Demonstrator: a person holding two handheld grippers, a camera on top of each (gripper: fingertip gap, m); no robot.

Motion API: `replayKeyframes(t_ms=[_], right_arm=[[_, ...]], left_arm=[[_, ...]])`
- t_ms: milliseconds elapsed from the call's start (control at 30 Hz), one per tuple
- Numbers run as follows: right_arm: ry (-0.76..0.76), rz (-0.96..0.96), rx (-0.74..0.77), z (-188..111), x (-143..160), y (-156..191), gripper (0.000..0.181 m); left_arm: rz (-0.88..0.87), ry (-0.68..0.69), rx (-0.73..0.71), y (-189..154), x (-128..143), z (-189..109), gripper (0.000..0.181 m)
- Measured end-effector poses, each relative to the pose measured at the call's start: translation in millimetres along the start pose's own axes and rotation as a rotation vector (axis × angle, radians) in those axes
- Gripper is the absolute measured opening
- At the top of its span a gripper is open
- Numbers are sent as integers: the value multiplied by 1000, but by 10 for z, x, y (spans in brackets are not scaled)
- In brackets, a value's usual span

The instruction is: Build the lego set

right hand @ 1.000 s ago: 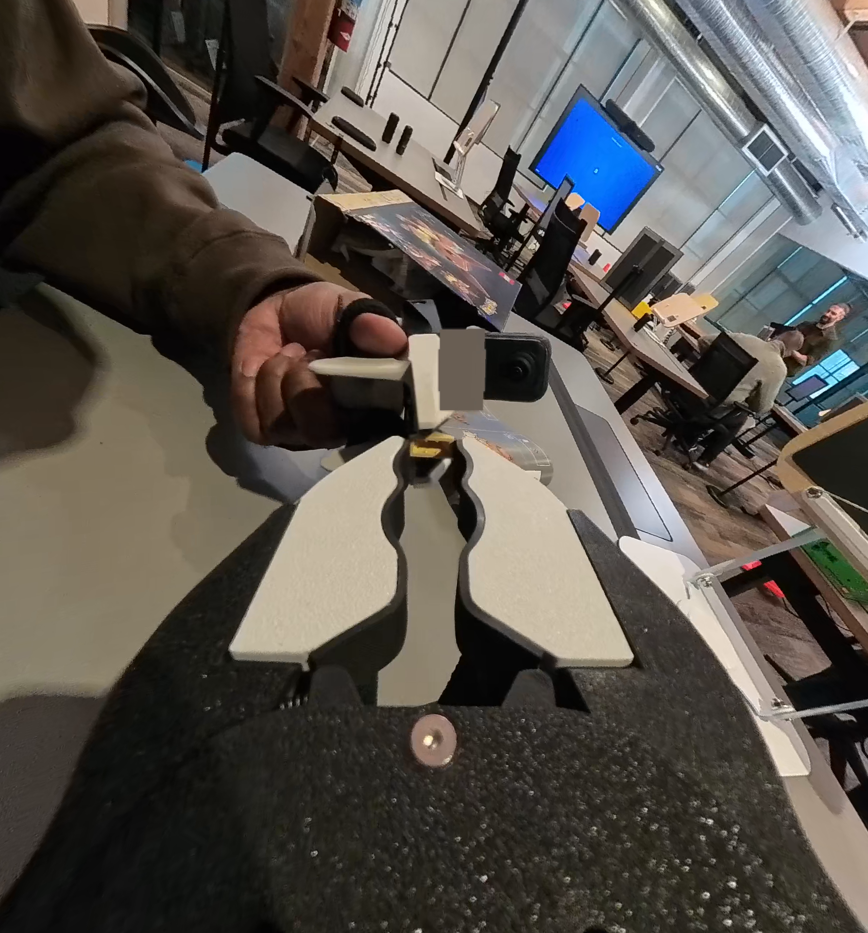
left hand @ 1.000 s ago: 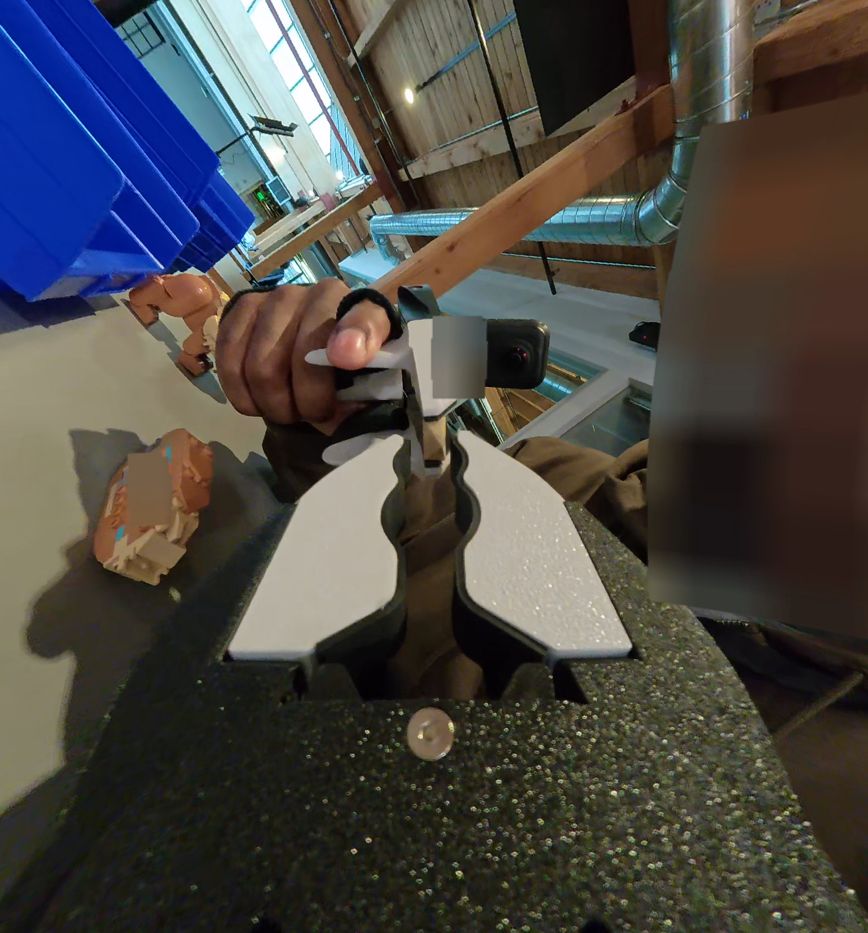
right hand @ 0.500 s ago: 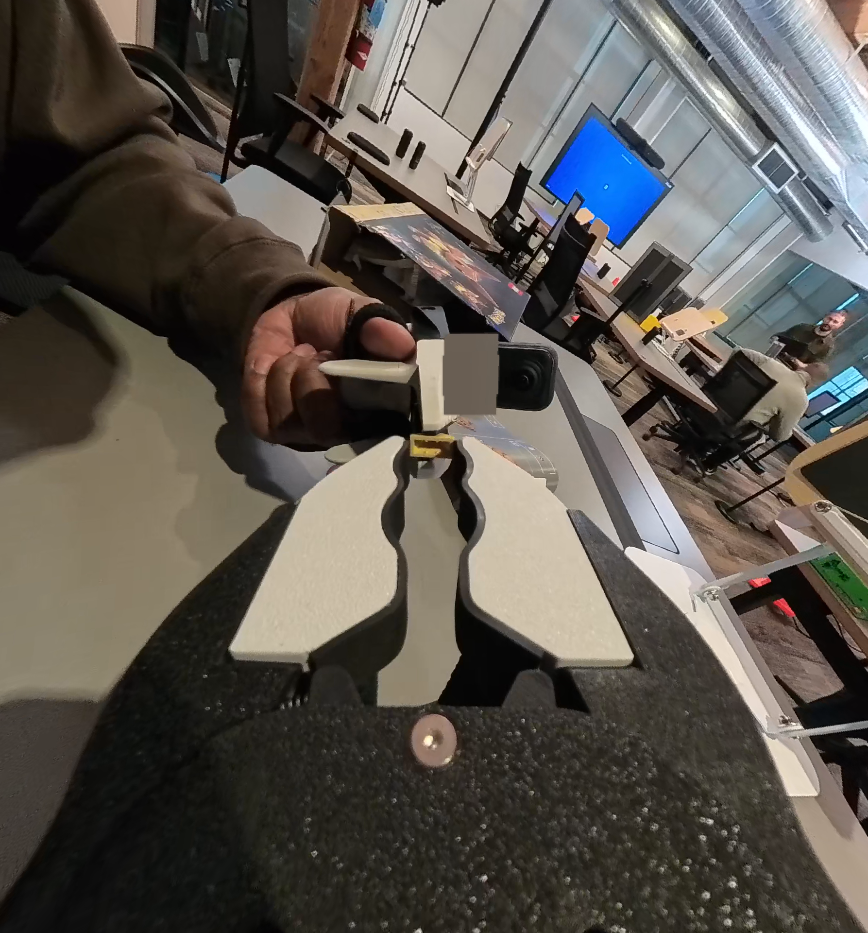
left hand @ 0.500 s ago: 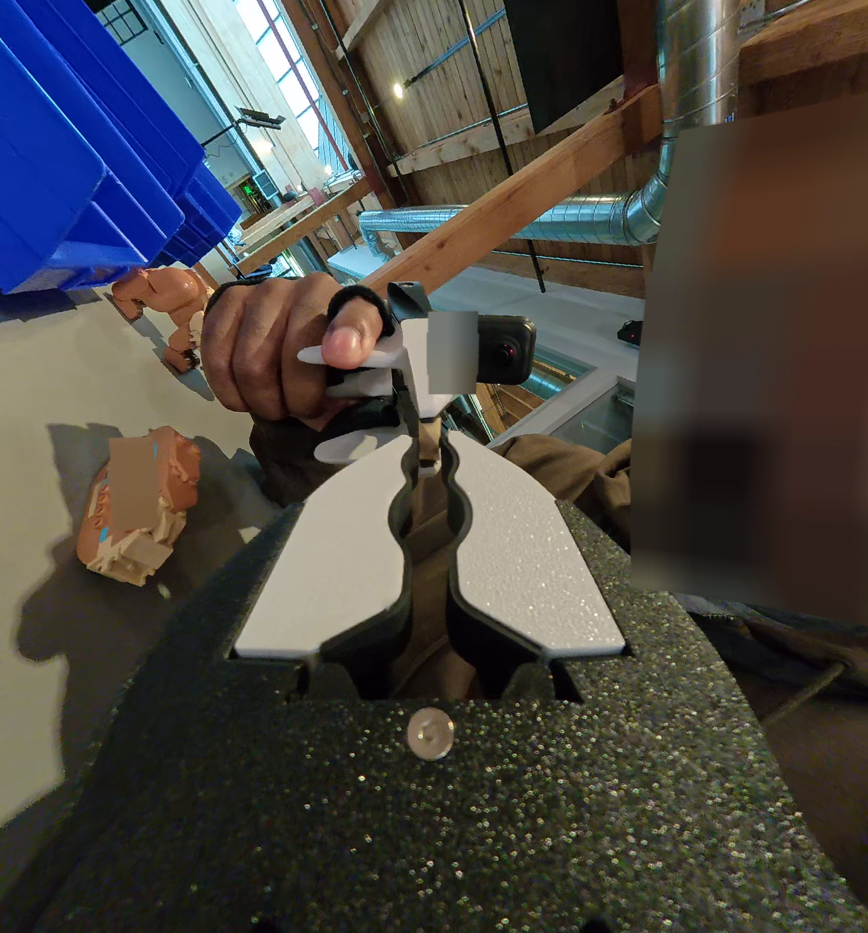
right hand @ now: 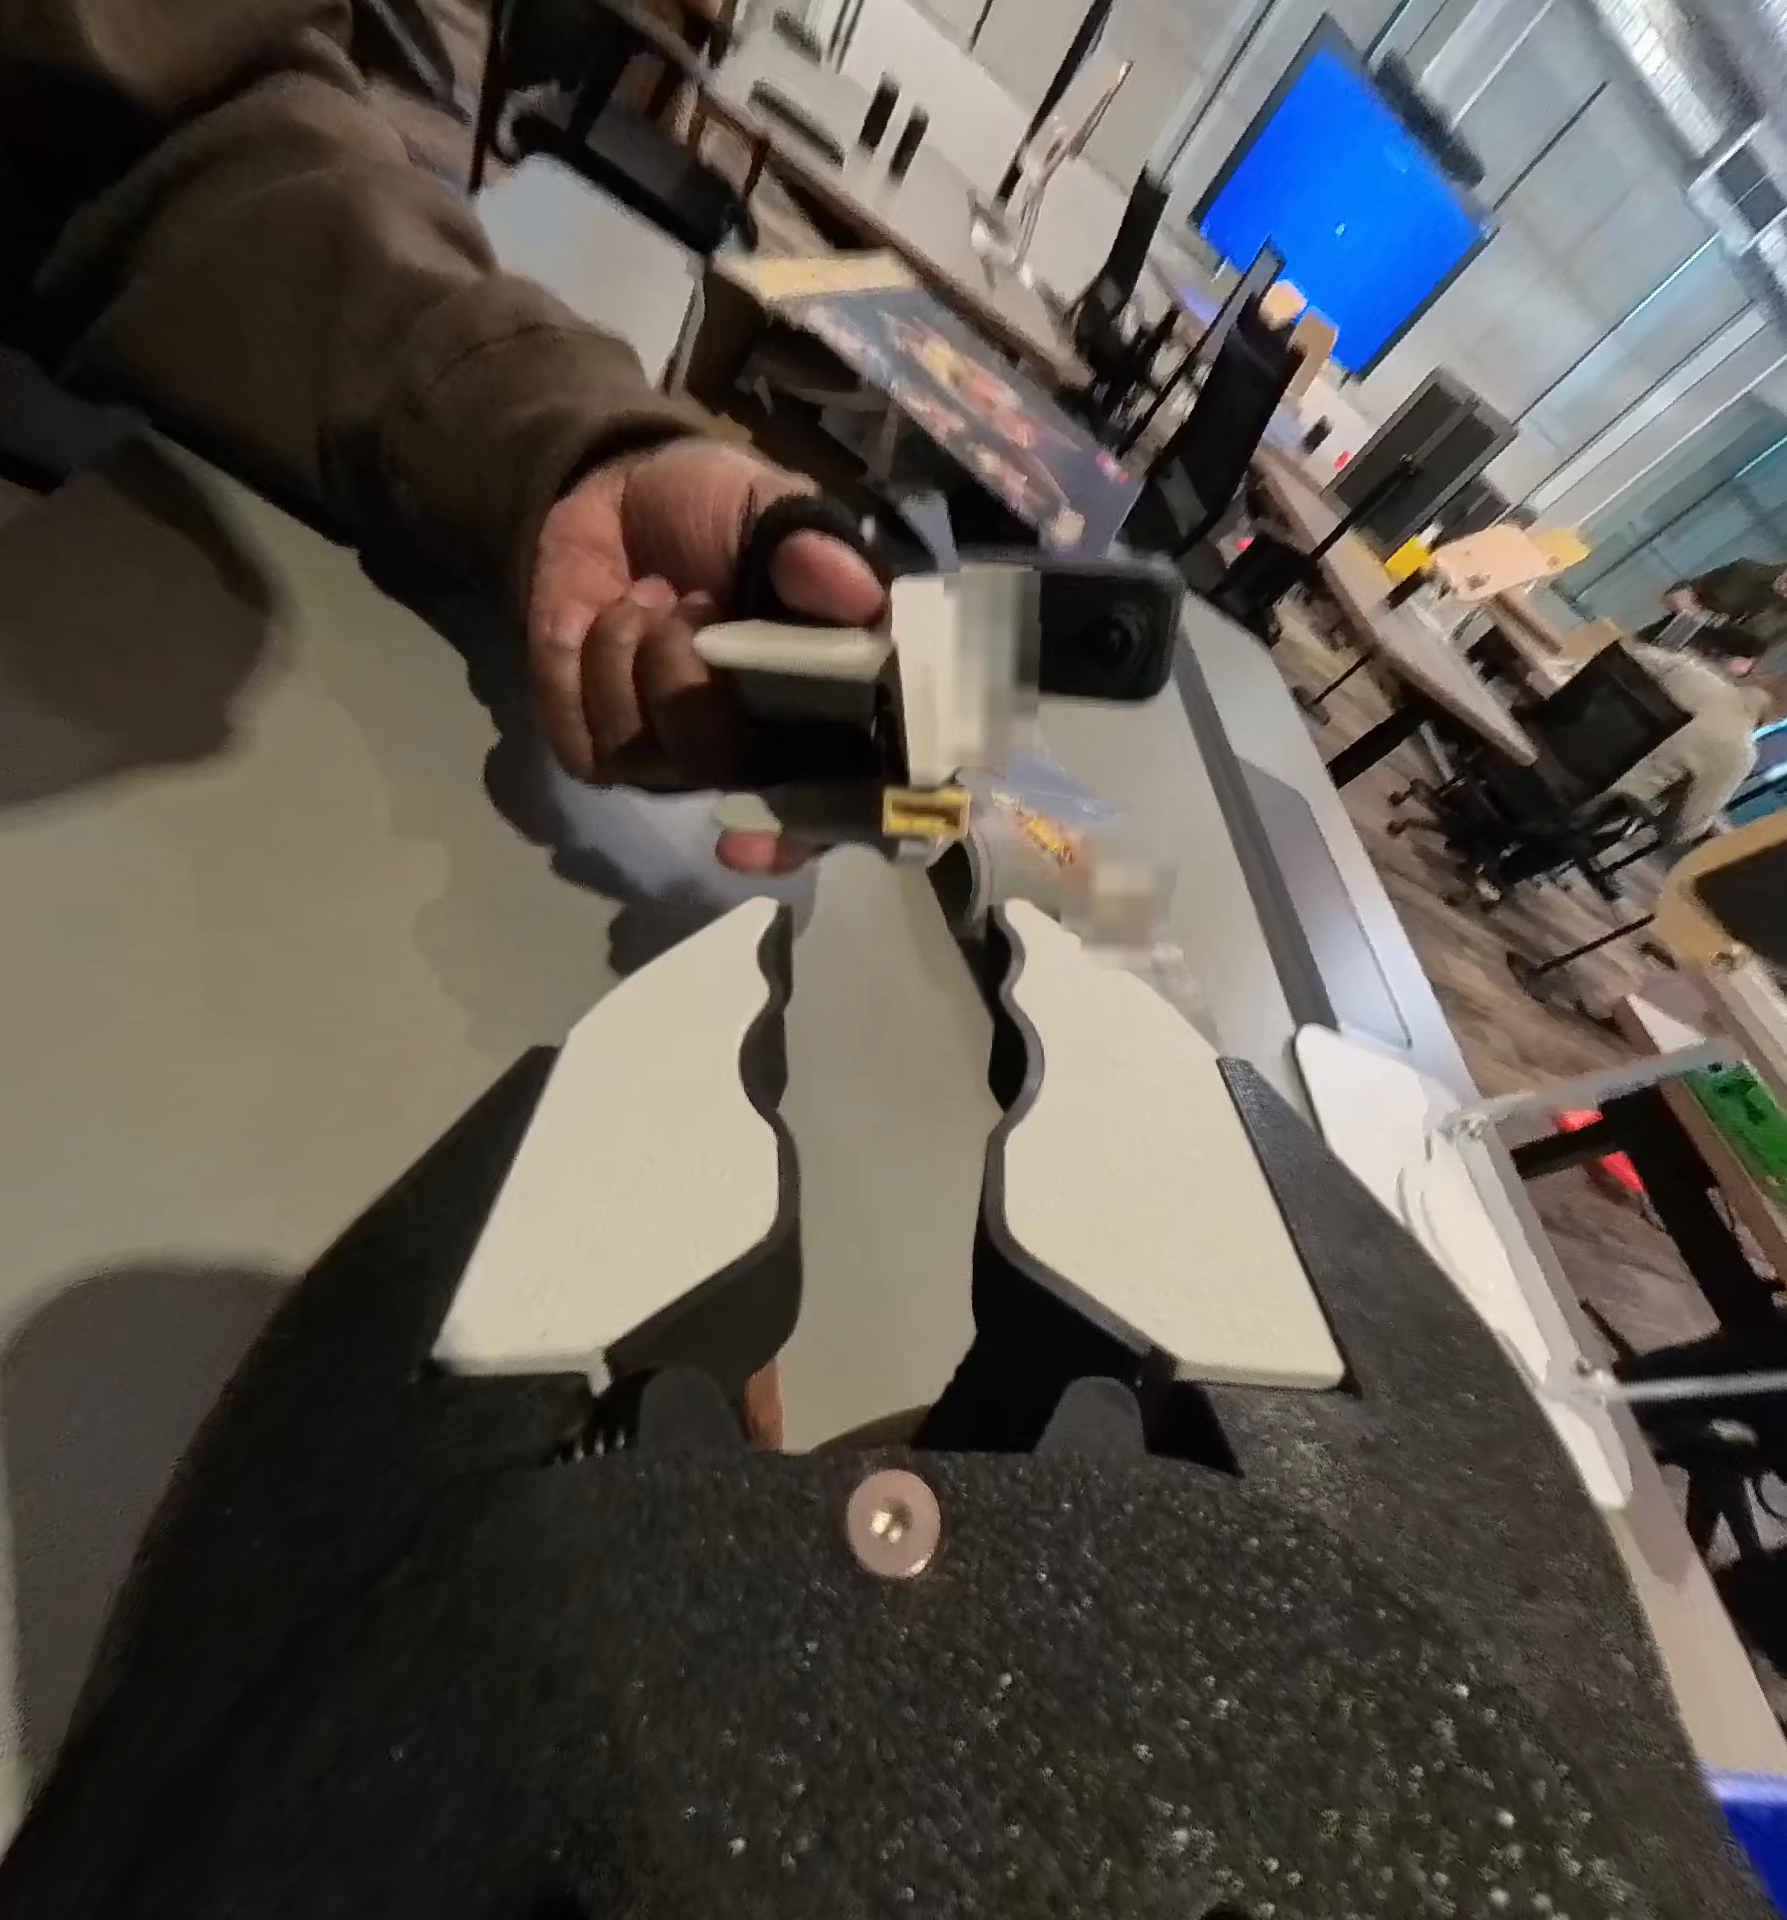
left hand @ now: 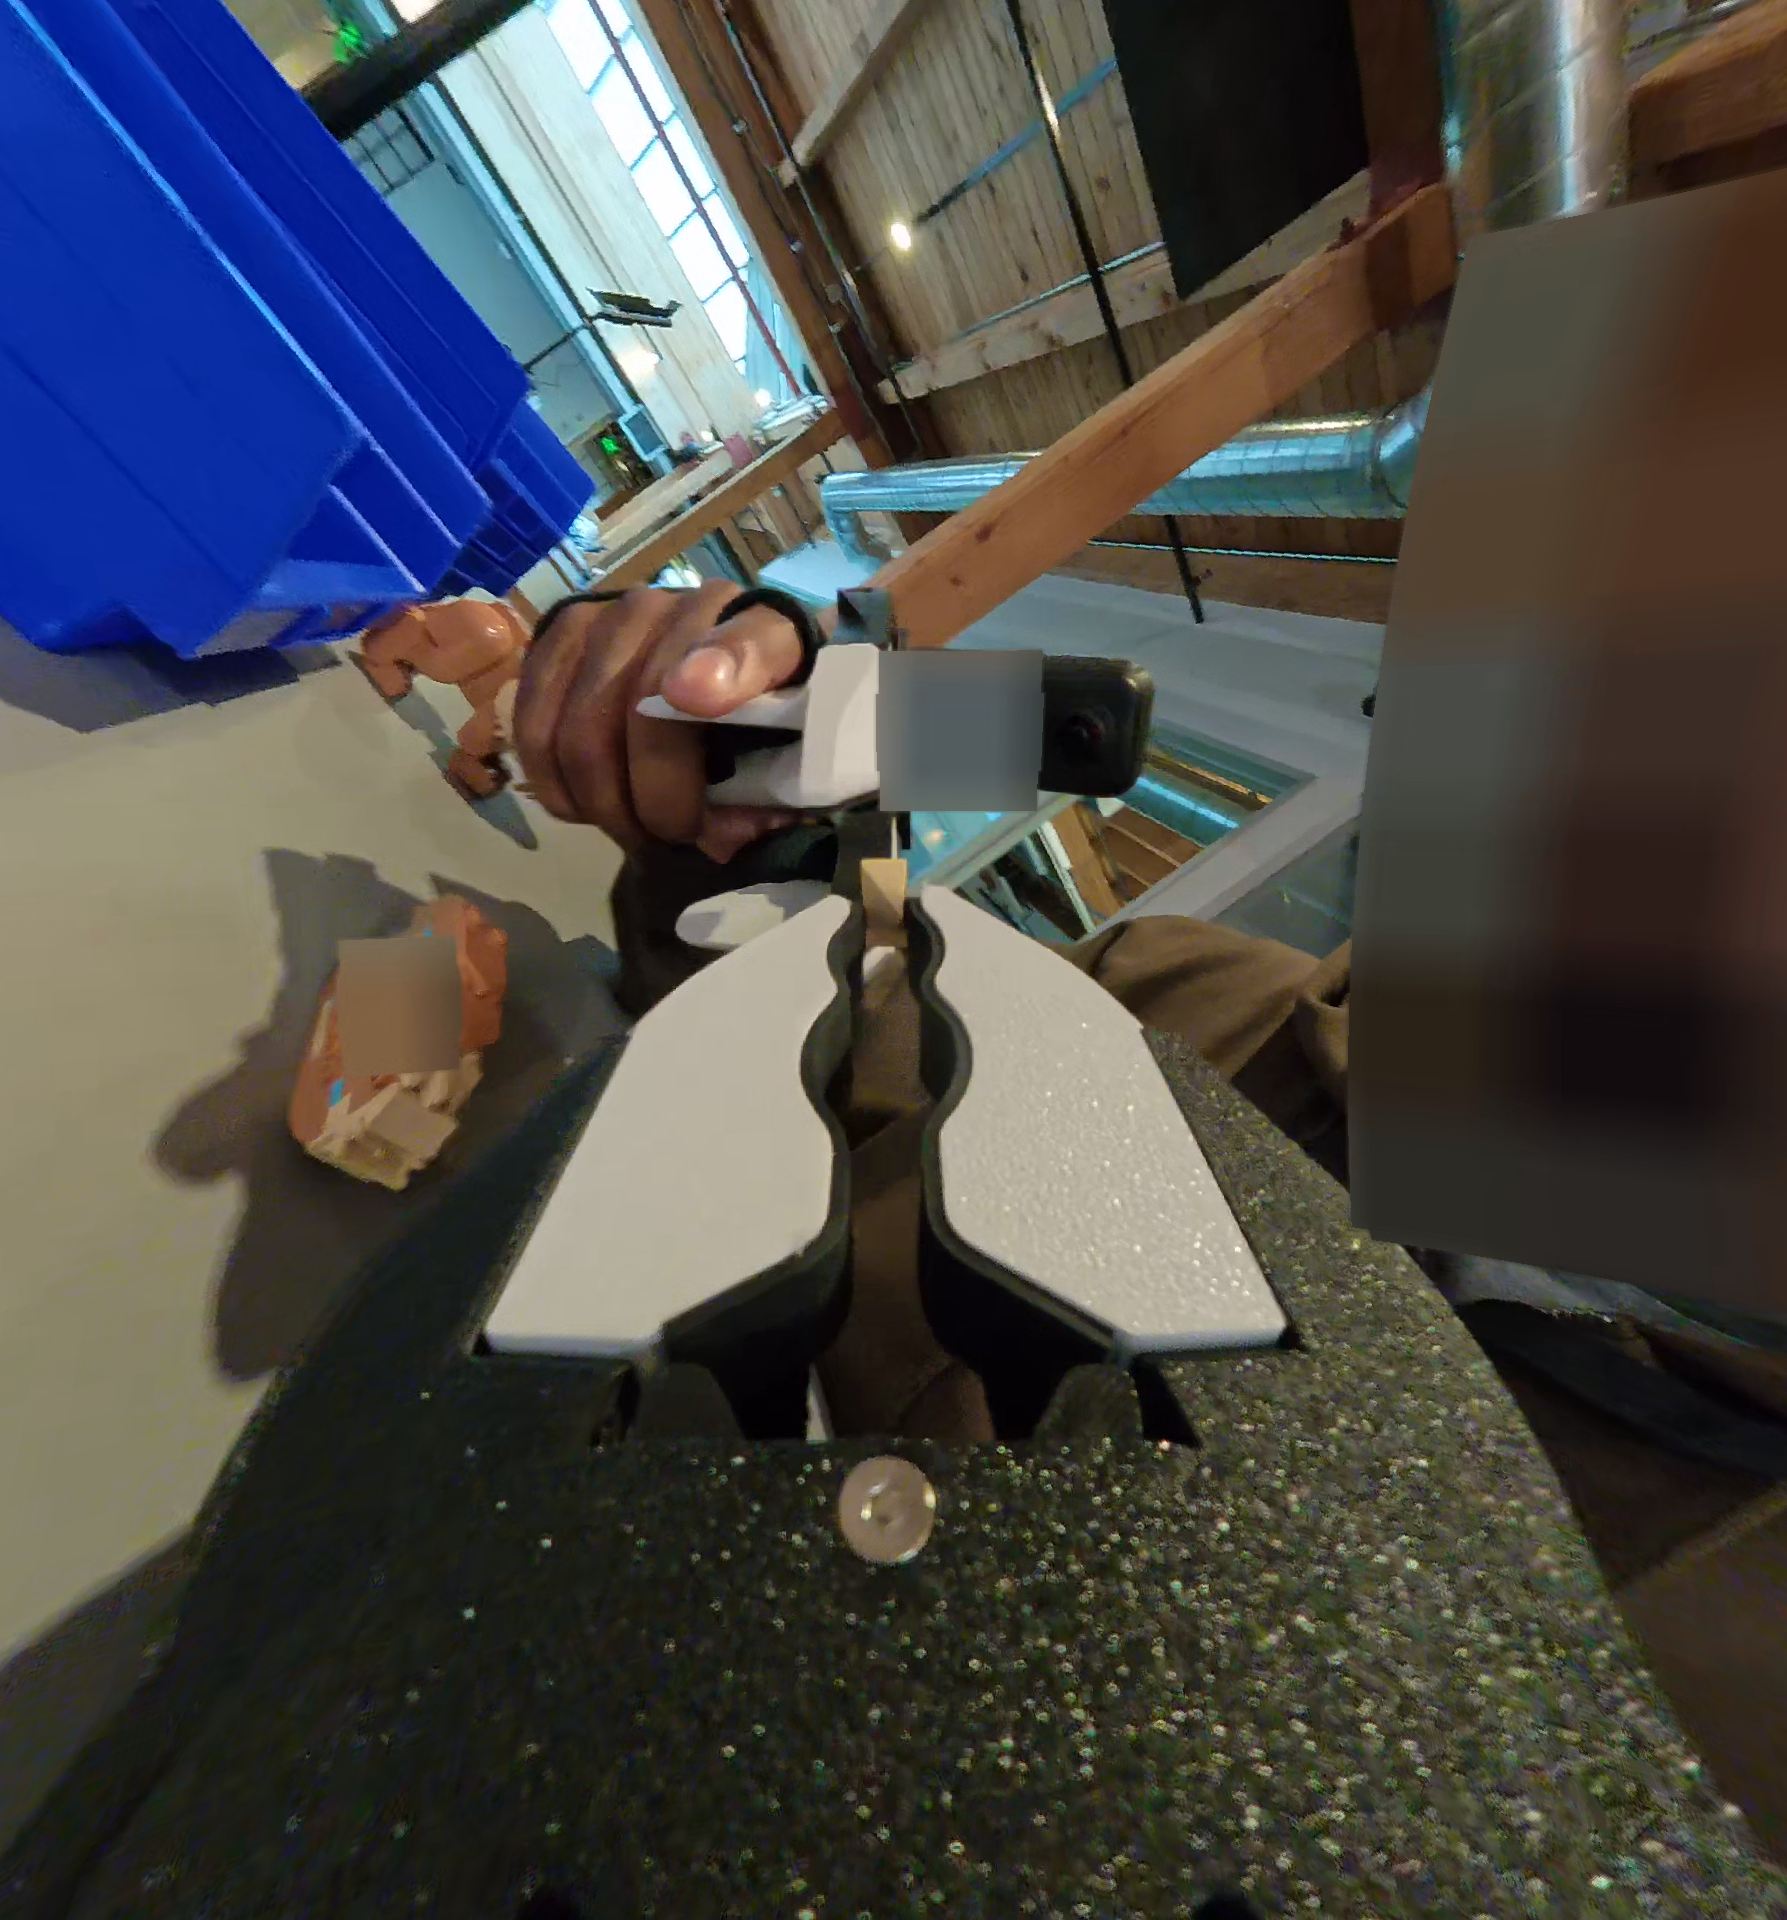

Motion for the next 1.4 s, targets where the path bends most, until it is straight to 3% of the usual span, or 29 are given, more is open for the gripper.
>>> replayKeyframes(t_ms=[167, 500, 800, 1000, 1267, 1400], right_arm=[[236, 0, -101, -131, 222, 25, 38], [504, 118, -265, -33, 451, 115, 50], [617, 126, -320, 124, 578, 218, 30], [550, 121, -183, 167, 607, 179, 23], [256, 137, 250, 239, 549, 174, 22], [105, 168, 312, 278, 451, 197, 22]], left_arm=[[26, -29, -134, 67, -34, -73, 8], [63, 38, -376, 178, 2, -84, 8], [45, 59, -434, 224, 22, -95, 8], [59, 27, -468, 194, -22, -149, 8], [180, -54, -527, -50, -155, -227, 7], [254, -74, -566, -196, -198, -221, 8]])
Point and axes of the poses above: each gripper's, where its closed fingertips meet, z out along the fingers, x out of its underside, y = z × x across the jaws, the point moved 10 cm from there along -z, back along the fingers, and after that the axes turned 5 degrees about -z, right-handed, at the moved point
